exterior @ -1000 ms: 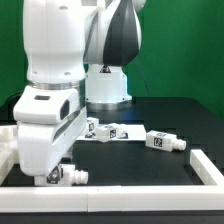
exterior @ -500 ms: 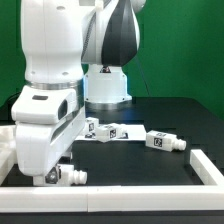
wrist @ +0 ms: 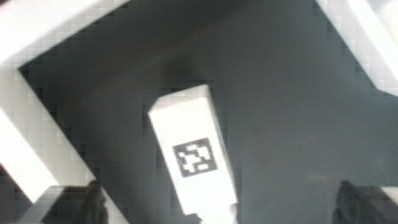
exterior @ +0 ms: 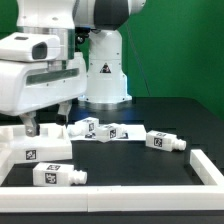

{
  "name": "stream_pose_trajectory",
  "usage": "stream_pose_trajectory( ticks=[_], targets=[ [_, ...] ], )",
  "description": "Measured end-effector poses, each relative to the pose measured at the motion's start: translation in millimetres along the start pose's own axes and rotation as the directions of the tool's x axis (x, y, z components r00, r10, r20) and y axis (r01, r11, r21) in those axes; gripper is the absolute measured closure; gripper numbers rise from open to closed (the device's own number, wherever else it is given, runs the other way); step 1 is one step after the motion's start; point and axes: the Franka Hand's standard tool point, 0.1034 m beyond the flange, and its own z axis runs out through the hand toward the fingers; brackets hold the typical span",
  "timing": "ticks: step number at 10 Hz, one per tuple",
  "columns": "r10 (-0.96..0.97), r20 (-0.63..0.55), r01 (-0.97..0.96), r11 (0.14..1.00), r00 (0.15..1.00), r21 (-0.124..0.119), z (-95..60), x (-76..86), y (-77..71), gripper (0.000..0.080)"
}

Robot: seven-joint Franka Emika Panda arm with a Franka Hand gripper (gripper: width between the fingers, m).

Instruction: Assemble one leg

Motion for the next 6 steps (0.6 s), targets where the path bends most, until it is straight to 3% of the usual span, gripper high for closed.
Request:
stream_pose_trajectory(
  ticks=[5,6],
  targets=[
    [0.017,-0.006,-0.017,1.000,1.000,-0.005,-0.6,-7.4,2.9,0.0150],
    [0.089,-0.020,-0.090,0.995,0.996,-0.032,-11.2,-31.6,7.7,0.0150]
  ],
)
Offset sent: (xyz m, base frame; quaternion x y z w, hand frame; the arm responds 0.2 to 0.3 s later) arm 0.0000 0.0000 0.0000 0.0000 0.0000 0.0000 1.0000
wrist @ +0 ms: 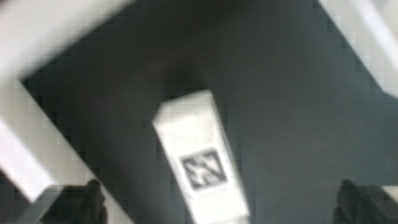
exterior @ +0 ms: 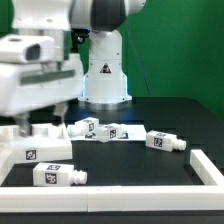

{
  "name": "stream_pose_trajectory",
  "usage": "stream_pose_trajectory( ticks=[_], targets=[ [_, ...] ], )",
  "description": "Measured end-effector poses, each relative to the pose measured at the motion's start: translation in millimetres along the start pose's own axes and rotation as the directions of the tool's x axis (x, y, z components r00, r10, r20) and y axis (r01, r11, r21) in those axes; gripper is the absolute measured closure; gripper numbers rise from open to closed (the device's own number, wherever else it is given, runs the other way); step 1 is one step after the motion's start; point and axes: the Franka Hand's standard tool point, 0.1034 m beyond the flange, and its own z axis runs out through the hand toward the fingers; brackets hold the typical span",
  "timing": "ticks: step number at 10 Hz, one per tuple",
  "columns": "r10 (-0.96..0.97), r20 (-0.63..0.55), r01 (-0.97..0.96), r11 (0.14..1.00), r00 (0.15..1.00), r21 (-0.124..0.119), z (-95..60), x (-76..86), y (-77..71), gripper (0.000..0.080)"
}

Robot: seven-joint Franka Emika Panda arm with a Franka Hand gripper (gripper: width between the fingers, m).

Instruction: Assemble one leg

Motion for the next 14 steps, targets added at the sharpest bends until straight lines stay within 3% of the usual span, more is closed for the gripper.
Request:
stream_pose_trajectory(
  ticks=[1,2,3,5,7,9,11,14],
  targets=[
    [0.159,-0.021,-0.160,0.987,0.987,-0.034,-13.0,-31.4,-0.4,0.0150],
    [0.211,-0.014,-0.211,0.977,0.977,-0.034,-16.3,-52.0,-6.7,0.0150],
    [0.220,-0.003,-0.220,0.975,0.975,-0.020,-16.6,-58.1,-6.1,0.0150],
    [0.206,-0.005,-0.206,0.978,0.979,-0.019,-14.1,-51.0,-6.9,0.0150],
    [0.216,-0.002,-0.216,0.976,0.976,-0.017,-12.1,-56.4,-6.7,0.0150],
    [0.430,0.023,-0.430,0.903,0.902,-0.009,10.7,-103.9,-8.8,0.0150],
    [0.410,0.011,-0.410,0.912,0.912,0.002,32.8,-130.8,-17.0,0.0150],
    [0.429,0.015,-0.430,0.903,0.903,0.016,37.9,-134.2,-21.1,0.0150]
  ],
)
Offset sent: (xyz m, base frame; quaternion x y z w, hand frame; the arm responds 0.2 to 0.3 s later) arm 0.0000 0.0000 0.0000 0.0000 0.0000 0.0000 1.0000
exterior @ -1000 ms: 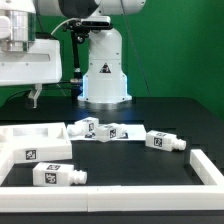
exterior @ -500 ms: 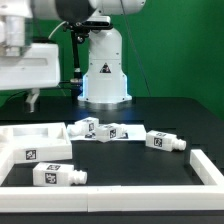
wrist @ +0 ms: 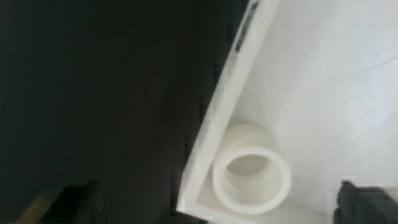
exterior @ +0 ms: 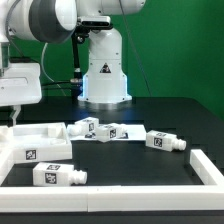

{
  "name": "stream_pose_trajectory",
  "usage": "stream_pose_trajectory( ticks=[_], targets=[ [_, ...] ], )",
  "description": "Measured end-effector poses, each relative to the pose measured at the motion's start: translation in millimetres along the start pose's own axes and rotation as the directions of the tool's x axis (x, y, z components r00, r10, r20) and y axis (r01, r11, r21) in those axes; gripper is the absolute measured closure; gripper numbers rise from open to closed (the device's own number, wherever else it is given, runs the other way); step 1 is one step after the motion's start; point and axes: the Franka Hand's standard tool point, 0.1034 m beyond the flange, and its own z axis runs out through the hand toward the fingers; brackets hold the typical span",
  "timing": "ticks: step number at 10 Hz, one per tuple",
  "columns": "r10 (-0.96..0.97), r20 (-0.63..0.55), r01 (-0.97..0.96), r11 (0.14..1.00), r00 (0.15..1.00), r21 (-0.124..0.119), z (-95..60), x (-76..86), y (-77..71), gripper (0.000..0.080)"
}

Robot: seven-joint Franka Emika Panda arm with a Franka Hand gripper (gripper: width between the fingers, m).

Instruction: Assemble one leg

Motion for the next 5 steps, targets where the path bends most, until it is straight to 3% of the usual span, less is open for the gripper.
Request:
stream_pose_trajectory(
  ticks=[3,5],
  targets=[
    [0.191,0.063,-0.194,0.980,0.980,0.036,42.4,-11.7,-20.6,0.0150],
    [0.187,0.068,-0.190,0.981,0.980,0.041,44.8,-11.9,-21.9,0.0150]
  ],
)
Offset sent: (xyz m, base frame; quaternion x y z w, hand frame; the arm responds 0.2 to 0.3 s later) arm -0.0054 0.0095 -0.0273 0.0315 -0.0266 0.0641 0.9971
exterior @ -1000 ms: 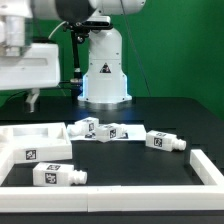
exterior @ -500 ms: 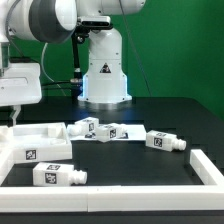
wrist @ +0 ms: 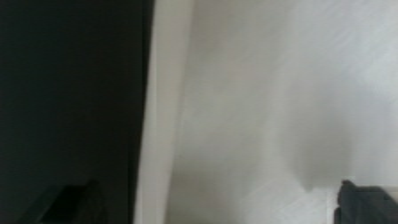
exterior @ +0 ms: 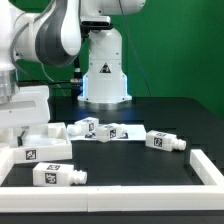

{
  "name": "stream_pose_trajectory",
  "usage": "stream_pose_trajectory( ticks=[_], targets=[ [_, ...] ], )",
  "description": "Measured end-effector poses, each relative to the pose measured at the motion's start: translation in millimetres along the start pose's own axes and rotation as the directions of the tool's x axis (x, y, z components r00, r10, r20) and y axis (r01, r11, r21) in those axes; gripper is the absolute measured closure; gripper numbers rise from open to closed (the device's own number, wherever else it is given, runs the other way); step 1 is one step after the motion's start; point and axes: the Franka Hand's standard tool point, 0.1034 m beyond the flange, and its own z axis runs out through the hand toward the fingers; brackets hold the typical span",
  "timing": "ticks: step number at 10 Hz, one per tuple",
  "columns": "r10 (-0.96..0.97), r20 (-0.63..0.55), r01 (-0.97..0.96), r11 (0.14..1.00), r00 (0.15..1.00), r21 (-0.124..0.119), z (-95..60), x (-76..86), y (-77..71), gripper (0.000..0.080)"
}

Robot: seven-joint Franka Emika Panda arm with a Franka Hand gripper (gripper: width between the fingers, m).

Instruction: Assemble one leg

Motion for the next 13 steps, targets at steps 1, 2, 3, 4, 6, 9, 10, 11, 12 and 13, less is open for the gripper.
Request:
stream_pose_trajectory(
  ticks=[1,2,3,4,6,9,10,11,12,13],
  targets=[
    [0.000,0.001,0.000,1.000,1.000,0.001,0.4,-0.2,-0.5,0.0180],
    [-0.001,0.001,0.001,1.000,1.000,0.001,0.6,-0.3,-0.7,0.0315],
    [-0.001,0.001,0.001,1.000,1.000,0.001,0.7,-0.4,-0.7,0.0462],
    [-0.001,0.001,0.001,1.000,1.000,0.001,0.8,-0.4,-0.8,0.0462],
    [-0.025,0.009,0.025,1.000,1.000,0.016,-1.2,0.9,0.3,0.0652],
    [-0.023,0.022,0.022,0.999,0.999,0.038,-7.2,1.0,-0.1,0.0745],
    [0.003,0.030,-0.004,0.999,1.000,0.050,-13.2,2.0,-4.7,0.0745],
    [0.023,0.038,-0.025,0.998,0.999,0.063,-21.9,5.2,-13.3,0.0745],
    [0.106,0.074,-0.111,0.991,0.992,0.079,-35.9,12.0,-28.0,0.0745],
    [0.151,0.079,-0.157,0.985,0.985,0.068,-55.9,31.0,-40.9,0.0745]
  ],
)
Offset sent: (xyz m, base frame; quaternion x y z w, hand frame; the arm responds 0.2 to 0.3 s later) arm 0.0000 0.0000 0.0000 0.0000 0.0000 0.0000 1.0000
